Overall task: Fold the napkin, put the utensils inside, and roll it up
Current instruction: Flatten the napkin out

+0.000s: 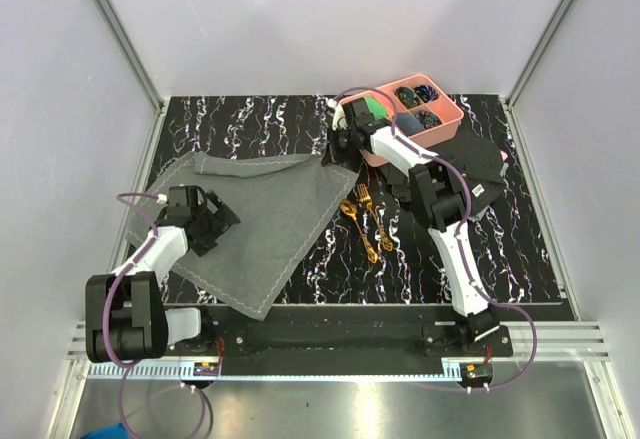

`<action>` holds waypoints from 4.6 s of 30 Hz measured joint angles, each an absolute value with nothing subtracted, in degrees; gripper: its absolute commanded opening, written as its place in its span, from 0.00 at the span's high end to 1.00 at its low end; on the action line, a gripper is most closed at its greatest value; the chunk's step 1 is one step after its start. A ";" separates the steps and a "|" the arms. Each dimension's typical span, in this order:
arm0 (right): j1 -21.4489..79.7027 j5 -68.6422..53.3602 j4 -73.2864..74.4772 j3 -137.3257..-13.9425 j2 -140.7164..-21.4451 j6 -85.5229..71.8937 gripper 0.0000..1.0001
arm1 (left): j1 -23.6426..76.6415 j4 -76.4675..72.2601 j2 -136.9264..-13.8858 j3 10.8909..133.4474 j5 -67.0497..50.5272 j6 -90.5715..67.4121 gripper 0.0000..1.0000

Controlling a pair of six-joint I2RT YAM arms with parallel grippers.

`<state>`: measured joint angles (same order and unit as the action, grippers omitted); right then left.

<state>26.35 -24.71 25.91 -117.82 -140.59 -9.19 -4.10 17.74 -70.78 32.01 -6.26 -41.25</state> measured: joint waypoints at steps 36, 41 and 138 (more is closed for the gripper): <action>34.76 -25.39 16.88 -103.46 -133.78 -8.97 0.07 | -7.75 15.57 -86.56 45.60 -8.99 -40.99 0.01; 34.76 -26.15 14.11 -92.07 -126.93 -14.11 0.08 | -7.05 13.39 -89.78 47.20 -8.49 -41.28 0.01; 40.95 -3.01 29.87 -145.64 -157.71 -12.29 1.00 | -15.18 29.80 -76.99 59.42 -17.19 -22.50 0.01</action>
<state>40.95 -3.01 29.87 -145.64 -157.71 -12.29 -15.18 29.80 -76.99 59.42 -17.19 -22.50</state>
